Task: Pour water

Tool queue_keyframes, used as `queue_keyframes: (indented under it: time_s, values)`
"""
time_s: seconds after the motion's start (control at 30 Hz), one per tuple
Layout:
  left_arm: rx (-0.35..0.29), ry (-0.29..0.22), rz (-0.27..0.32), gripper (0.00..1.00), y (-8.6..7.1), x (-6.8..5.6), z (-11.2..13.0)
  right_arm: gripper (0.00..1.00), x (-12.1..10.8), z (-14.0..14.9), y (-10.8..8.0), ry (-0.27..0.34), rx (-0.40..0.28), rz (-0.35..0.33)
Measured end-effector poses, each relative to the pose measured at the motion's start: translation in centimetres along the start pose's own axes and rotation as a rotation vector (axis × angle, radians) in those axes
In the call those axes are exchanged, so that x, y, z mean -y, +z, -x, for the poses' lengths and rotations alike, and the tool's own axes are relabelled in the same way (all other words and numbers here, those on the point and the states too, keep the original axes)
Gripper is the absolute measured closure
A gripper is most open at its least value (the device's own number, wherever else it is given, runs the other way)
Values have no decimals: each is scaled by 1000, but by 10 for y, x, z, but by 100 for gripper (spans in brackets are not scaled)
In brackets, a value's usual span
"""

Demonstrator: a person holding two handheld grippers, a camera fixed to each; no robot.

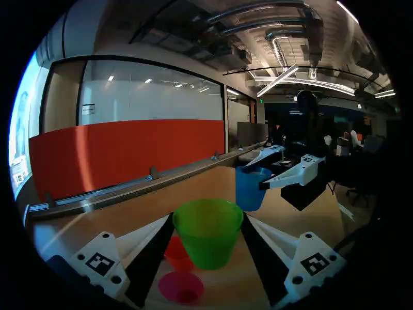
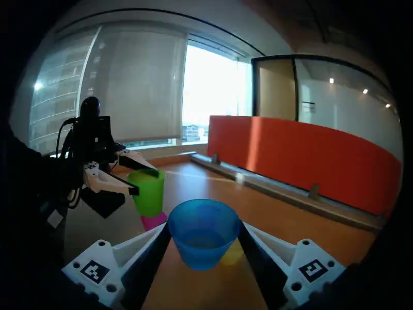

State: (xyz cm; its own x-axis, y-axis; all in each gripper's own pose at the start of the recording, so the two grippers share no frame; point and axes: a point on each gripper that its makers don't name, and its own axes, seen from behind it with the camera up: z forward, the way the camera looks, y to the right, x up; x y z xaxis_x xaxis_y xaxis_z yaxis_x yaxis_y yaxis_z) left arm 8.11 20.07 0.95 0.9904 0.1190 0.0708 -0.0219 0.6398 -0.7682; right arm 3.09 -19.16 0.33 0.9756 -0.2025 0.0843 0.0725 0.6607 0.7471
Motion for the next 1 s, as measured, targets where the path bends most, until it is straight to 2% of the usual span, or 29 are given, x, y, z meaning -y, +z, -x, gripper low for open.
queue_keyframes:
  time_s: [0.27, 0.6, 1.0]
  values:
    - [-4, 6, 5, 10, -1, -4, -2, 8, 5, -25, 0, -8, -72, -4]
    - [-11, -4, 1, 10, 1, -2, -1, 8, 12, -51, -2, -12, -173, -12]
    - [-13, -8, 5, 10, 1, -1, -3, 8, 9, -62, -5, 1, -206, -21]
